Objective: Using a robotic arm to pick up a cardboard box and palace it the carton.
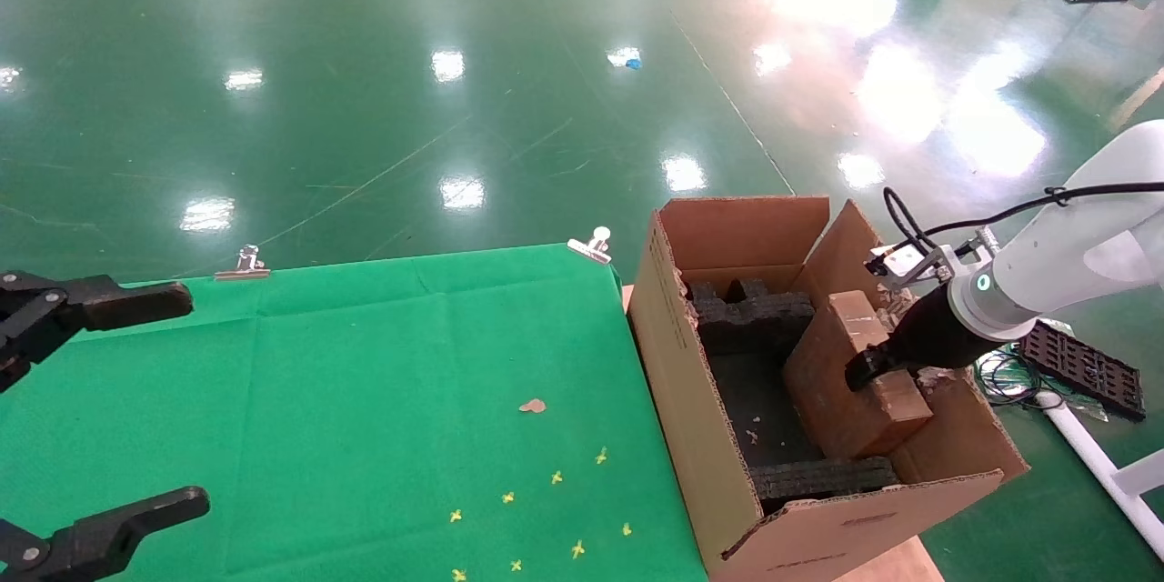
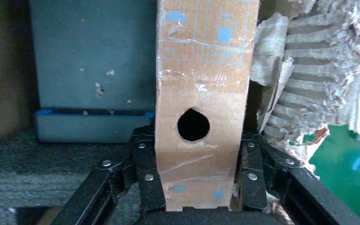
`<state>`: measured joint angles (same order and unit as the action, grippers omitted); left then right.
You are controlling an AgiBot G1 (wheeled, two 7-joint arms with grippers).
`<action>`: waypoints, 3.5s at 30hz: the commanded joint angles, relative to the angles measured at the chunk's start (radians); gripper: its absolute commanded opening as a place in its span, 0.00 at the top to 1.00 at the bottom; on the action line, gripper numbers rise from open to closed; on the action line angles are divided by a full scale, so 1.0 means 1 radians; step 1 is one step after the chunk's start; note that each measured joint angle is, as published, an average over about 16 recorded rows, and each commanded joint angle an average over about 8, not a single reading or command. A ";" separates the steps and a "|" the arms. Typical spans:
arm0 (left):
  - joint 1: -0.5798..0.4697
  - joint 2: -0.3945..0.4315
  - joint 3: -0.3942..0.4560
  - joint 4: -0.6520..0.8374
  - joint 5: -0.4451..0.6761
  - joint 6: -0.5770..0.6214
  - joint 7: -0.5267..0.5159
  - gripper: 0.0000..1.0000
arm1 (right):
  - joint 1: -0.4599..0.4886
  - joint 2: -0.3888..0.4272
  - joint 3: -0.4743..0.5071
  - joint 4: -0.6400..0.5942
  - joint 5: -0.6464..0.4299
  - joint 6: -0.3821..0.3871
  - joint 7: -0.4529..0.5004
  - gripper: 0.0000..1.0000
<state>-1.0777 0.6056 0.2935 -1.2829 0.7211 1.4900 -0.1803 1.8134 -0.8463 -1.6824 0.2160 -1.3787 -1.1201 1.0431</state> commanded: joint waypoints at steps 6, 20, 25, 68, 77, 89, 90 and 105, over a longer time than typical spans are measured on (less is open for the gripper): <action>0.000 0.000 0.000 0.000 0.000 0.000 0.000 0.00 | 0.021 -0.029 -0.009 -0.035 -0.016 -0.011 -0.019 0.00; 0.000 -0.001 0.001 0.000 -0.001 -0.001 0.001 0.00 | 0.342 0.025 0.037 0.051 0.009 -0.079 -0.153 0.00; 0.000 -0.001 0.002 0.000 -0.001 -0.001 0.001 0.00 | 0.442 0.070 0.047 0.145 0.000 -0.076 -0.189 0.00; -0.001 -0.001 0.004 0.001 -0.002 -0.001 0.002 0.00 | -0.261 0.185 0.877 0.746 0.389 -0.245 -0.604 0.00; -0.001 -0.002 0.005 0.001 -0.003 -0.001 0.003 0.00 | -0.435 0.203 1.068 0.863 0.483 -0.292 -0.696 0.00; -0.001 -0.002 0.005 0.001 -0.003 -0.002 0.003 0.00 | -0.669 0.228 1.326 1.021 0.610 -0.357 -0.819 0.00; -0.001 -0.002 0.005 0.001 -0.003 -0.002 0.003 0.00 | -0.686 0.229 1.344 1.032 0.619 -0.361 -0.827 0.00; -0.001 -0.002 0.005 0.001 -0.004 -0.002 0.003 0.00 | -0.762 0.238 1.428 1.083 0.663 -0.382 -0.862 0.00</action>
<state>-1.0789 0.6036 0.2988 -1.2814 0.7174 1.4879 -0.1772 1.0498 -0.6085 -0.2528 1.3001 -0.7154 -1.5022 0.1809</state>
